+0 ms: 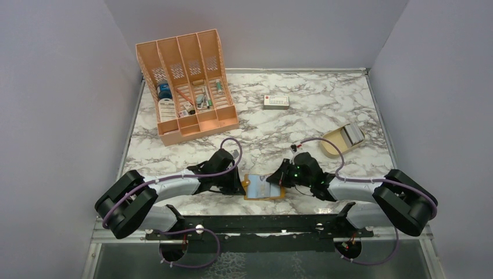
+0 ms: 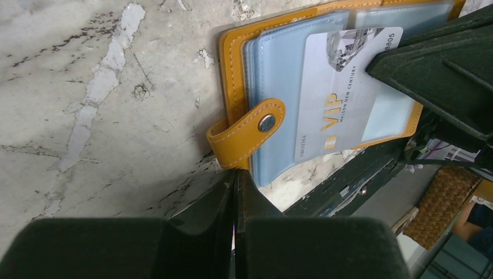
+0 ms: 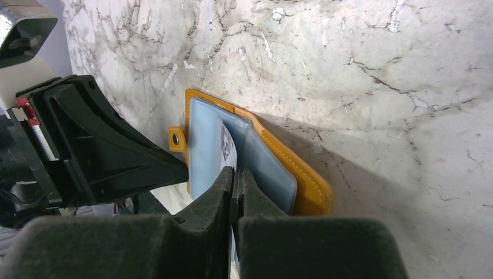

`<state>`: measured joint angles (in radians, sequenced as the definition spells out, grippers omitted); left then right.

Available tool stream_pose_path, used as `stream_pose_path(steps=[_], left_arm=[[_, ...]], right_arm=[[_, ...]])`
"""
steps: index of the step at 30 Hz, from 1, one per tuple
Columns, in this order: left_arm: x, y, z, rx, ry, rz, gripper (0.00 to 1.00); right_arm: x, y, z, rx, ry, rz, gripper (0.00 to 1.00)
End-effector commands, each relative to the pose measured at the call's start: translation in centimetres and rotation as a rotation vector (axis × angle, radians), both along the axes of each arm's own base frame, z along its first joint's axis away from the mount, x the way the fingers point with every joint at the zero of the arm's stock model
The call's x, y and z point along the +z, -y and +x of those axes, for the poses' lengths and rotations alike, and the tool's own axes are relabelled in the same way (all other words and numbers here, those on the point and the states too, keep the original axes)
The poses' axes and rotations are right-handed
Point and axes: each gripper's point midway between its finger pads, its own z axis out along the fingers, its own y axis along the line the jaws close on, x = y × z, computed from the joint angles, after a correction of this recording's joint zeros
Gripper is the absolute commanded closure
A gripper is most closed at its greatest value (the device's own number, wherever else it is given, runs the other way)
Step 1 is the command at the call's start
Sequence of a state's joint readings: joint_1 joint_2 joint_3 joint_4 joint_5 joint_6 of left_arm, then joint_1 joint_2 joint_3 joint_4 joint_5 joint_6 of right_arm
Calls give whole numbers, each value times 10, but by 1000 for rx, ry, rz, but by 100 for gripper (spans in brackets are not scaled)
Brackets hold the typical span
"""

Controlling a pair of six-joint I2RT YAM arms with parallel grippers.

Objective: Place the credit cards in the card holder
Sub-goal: Insert the credit card into the card holder.

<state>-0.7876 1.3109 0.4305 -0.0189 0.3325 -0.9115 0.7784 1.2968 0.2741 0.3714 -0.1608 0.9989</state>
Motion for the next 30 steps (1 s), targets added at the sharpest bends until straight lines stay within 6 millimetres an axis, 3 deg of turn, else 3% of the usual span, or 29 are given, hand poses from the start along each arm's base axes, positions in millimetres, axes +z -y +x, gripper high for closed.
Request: stream_pose_path(steps=[1, 7, 10, 12, 15, 23, 30], left_arm=[[2, 7, -2, -16, -6, -32, 95], [3, 7, -4, -18, -6, -35, 95], [4, 7, -4, -18, -5, -40, 95], [4, 7, -3, -15, 0, -42, 95], [3, 8, -3, -14, -1, -42, 95], [3, 8, -4, -18, -7, -44, 95], [3, 8, -4, -12, -7, -45, 95]], right_arm=[[-6, -3, 2, -26, -4, -39, 99], [-4, 5, 8, -50, -26, -156, 78], [1, 17, 7, -63, -49, -240, 61], [6, 16, 2, -43, -58, -234, 46], [8, 10, -8, -24, -95, -196, 33], [2, -1, -17, -8, -131, -223, 36], [11, -24, -17, 35, -107, -131, 49]])
